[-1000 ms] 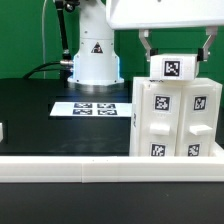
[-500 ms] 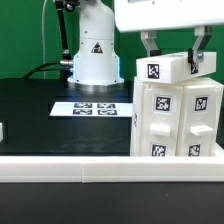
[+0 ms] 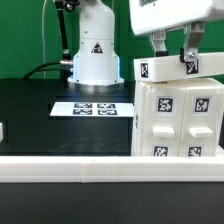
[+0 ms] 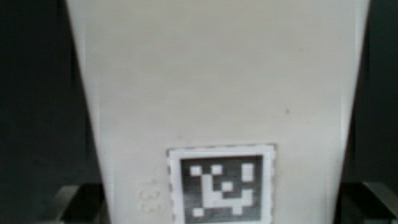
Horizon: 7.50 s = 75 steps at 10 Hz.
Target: Assemble cabinet
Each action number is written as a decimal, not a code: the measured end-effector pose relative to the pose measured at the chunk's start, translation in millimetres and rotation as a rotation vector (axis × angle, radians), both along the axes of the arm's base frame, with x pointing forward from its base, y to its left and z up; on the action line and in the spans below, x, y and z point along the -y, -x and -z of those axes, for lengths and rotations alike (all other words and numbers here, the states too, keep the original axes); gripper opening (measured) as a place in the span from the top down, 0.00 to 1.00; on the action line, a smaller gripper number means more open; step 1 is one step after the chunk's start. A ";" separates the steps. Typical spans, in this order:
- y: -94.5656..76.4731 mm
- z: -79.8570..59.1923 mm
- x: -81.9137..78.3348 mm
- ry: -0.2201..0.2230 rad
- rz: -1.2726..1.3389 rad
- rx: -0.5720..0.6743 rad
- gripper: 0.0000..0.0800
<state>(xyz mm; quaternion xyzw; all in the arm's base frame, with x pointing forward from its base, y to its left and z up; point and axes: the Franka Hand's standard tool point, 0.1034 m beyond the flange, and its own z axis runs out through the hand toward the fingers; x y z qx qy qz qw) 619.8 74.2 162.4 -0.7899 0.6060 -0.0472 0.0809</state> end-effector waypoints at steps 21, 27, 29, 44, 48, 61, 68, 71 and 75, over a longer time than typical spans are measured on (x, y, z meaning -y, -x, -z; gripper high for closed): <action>-6.6 -19.2 -10.1 -0.258 0.703 -0.028 0.00; -10.6 -22.3 -0.8 -0.213 0.412 -0.041 0.00; -11.1 -22.5 -0.3 -0.169 0.069 -0.048 0.00; -11.7 -14.7 -6.3 0.052 -1.188 0.046 0.00; -7.0 -9.2 -12.0 0.123 -1.570 0.058 0.00; -1.4 5.6 -11.0 0.179 -1.838 0.075 0.00; -1.7 5.7 -9.2 0.173 -1.786 0.069 0.30; -1.8 5.7 -9.1 0.143 -1.545 0.038 0.30; -3.3 6.8 -8.2 0.111 -1.093 0.011 0.30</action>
Offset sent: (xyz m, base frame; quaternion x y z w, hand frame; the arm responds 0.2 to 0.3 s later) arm -0.0101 -0.0007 -0.0027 -0.0256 -0.0024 0.2588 0.9656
